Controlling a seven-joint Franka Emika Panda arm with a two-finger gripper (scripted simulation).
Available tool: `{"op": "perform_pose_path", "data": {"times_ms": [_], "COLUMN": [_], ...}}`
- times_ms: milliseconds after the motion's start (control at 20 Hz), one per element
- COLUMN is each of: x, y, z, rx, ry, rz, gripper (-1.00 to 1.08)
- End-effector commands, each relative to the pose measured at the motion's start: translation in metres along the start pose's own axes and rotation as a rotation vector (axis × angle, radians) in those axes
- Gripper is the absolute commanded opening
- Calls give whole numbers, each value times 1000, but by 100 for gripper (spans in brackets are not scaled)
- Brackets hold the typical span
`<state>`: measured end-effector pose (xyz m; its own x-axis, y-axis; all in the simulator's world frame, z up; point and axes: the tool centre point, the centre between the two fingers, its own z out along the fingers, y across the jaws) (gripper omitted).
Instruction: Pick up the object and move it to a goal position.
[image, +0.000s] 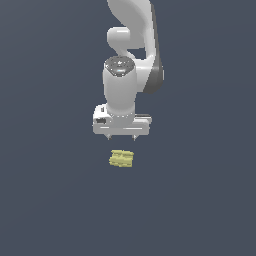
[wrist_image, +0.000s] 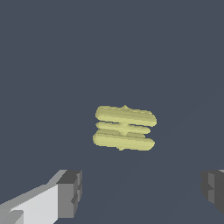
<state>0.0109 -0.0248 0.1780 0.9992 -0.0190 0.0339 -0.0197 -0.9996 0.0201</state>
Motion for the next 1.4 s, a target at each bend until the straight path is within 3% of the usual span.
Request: {"op": "perform_pose_path", "data": {"times_ms": [0,500,950,1350], "x": [0,1,1,3], "y": [0,-20,-19,-18], "z": [0,-7,-7,-2], "rx": [0,33,31,28], "ry": [0,3,2,1], "rz": [0,16,11,-67], "gripper": [100,100,100,100]}}
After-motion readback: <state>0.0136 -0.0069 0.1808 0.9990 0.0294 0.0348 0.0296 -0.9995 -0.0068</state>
